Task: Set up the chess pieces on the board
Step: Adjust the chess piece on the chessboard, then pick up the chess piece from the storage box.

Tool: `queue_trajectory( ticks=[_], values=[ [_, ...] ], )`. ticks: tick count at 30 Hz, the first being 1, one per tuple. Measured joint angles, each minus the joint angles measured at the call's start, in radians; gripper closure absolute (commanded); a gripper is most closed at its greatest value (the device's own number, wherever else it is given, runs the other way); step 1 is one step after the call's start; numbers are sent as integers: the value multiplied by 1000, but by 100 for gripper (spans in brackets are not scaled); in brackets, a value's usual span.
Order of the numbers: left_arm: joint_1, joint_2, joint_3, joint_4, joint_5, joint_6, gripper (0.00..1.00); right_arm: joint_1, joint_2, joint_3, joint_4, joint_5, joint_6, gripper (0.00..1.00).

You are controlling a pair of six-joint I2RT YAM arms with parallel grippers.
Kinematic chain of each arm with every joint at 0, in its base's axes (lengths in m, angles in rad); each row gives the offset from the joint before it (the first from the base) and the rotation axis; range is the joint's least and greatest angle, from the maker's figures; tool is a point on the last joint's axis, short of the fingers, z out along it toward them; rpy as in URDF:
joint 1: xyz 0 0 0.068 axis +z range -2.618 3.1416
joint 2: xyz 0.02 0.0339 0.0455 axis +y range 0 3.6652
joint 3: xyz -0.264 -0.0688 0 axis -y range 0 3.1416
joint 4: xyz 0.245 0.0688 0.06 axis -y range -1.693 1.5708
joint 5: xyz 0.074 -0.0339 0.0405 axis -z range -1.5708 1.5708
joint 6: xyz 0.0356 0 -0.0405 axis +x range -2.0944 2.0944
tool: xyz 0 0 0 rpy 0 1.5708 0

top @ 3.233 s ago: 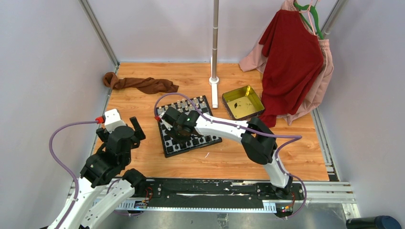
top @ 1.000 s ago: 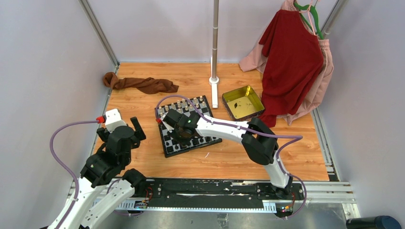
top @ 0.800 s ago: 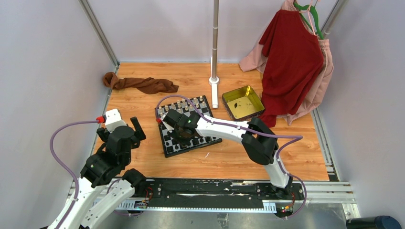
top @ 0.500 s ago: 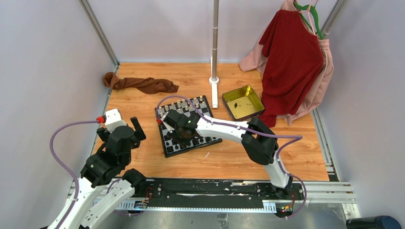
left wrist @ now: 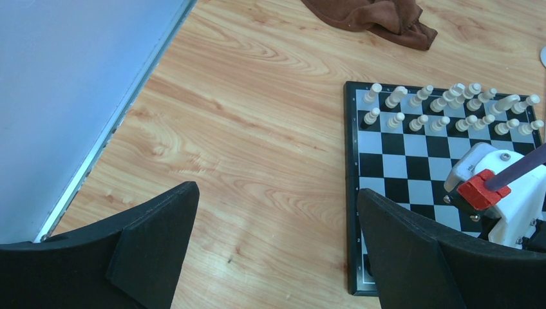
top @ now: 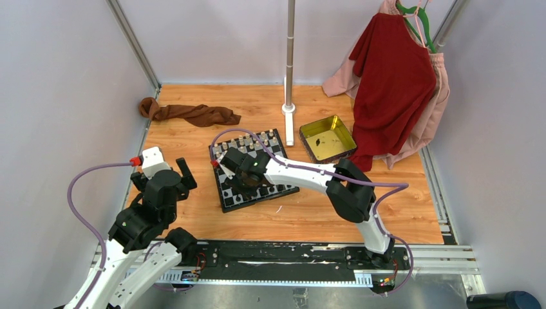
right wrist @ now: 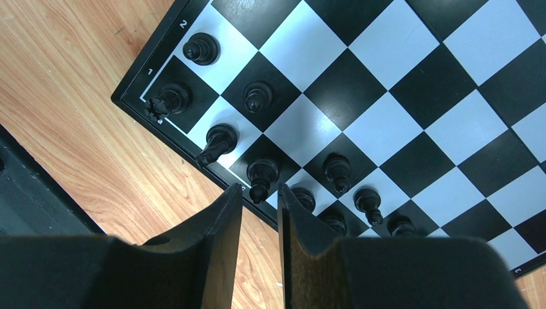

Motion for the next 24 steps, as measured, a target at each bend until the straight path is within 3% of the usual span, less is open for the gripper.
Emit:
queue_trajectory(
  ticks=[13, 24],
  values=[
    [0, 0, 0, 0, 0, 0, 0, 2, -51, 5, 2, 5, -2, 71],
    [0, 0, 0, 0, 0, 0, 0, -18, -127, 7, 2, 124, -11, 71]
  ],
)
